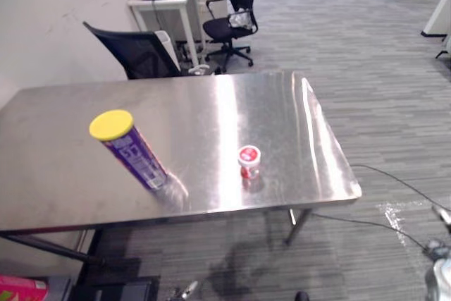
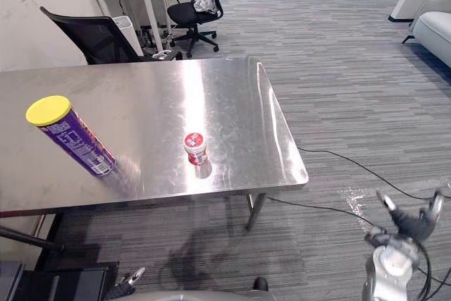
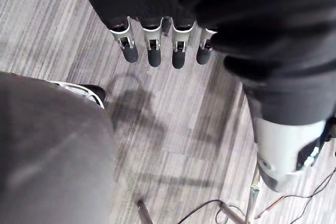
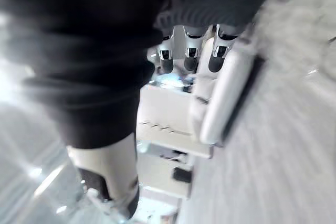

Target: Put the gum and the chips on the shelf.

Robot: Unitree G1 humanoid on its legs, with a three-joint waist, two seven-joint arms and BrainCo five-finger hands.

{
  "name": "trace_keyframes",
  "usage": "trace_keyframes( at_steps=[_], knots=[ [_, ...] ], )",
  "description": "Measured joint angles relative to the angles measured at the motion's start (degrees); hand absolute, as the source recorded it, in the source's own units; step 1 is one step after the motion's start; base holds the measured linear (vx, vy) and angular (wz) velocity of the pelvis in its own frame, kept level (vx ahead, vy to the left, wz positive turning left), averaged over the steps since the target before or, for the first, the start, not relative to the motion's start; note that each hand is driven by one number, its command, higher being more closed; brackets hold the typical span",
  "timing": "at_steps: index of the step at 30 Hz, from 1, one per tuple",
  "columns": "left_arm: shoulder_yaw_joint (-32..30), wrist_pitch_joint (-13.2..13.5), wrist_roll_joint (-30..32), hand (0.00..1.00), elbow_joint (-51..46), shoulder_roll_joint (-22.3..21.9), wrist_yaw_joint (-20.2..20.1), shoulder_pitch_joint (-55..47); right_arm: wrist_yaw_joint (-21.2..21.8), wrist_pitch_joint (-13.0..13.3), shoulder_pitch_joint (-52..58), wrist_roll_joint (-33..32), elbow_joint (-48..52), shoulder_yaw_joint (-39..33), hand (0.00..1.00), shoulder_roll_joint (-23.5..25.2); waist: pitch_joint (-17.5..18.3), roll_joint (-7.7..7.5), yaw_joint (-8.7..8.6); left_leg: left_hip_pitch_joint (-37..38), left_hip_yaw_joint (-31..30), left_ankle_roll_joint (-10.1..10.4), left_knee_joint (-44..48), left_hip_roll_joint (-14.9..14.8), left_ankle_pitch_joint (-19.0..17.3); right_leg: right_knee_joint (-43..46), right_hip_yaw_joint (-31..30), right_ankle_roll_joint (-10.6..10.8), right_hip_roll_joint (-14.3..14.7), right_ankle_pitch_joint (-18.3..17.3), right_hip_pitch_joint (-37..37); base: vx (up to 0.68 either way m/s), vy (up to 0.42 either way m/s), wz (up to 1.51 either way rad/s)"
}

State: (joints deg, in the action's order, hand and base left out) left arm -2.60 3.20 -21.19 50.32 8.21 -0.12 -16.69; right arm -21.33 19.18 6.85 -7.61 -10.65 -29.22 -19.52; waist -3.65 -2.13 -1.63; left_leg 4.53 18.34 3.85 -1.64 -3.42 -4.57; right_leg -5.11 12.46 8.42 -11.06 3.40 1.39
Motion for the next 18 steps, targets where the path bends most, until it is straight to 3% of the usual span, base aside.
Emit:
trace_keyframes(
  at_steps=[2,5,9,11,14,18],
  knots=[
    [-0.15,0.49,0.04,0.0,-0.17,0.23,0.03,-0.45,2.75,0.21,-2.07,0.39,6.64,1.51,0.0,-0.84,0.18,-0.11,0.03,-0.28,-0.17,-0.01,0.01,-0.01,0.0,0.0,0.16,0.06,0.04,0.05,-0.25,0.02,-0.008,0.04],
    [-0.13,1.37,0.1,0.0,-0.1,0.85,0.07,-0.8,10.68,-0.07,-4.53,-0.31,14.92,7.55,0.0,-4.9,0.46,-1.0,0.12,-0.34,-0.39,0.0,0.02,-0.11,-0.01,0.02,0.4,0.07,0.18,0.07,-0.28,0.0,0.0,0.0],
    [0.04,1.88,0.14,0.0,-0.1,1.03,0.2,-0.79,23.48,-0.75,-5.15,-2.48,23.28,15.4,0.0,-8.04,0.62,-1.41,0.2,-0.34,-0.67,-0.05,0.14,-0.08,-0.11,0.16,0.64,0.08,0.08,0.08,-0.23,0.0,0.0,0.0],
    [0.34,1.95,0.36,0.0,-0.07,1.04,0.23,-0.79,30.61,-2.61,-5.21,-5.75,24.11,18.99,0.0,-9.39,0.62,-1.42,0.23,-0.44,-1.15,-0.08,0.64,-0.08,-0.31,0.29,1.1,0.07,-0.03,0.08,0.05,-0.03,-0.017,0.06],
    [0.67,2.69,2.19,0.0,-0.01,1.13,0.35,-0.79,37.06,-4.44,-5.22,-8.45,23.86,22.56,0.0,-9.4,0.61,-1.37,0.33,-0.56,-1.41,-0.06,0.9,-0.09,-0.37,0.26,1.25,0.07,-0.09,0.07,0.11,-0.05,-0.019,0.02],
    [2.08,2.81,2.21,0.0,0.08,1.65,0.45,-0.78,41.24,-5.95,-5.24,-8.71,23.8,26.75,0.0,-9.45,0.74,-1.15,0.38,-0.88,-1.7,-0.06,1.29,-0.13,-0.36,0.27,1.6,0.05,-0.11,0.06,0.07,-0.05,-0.021,0.02]
  ],
)
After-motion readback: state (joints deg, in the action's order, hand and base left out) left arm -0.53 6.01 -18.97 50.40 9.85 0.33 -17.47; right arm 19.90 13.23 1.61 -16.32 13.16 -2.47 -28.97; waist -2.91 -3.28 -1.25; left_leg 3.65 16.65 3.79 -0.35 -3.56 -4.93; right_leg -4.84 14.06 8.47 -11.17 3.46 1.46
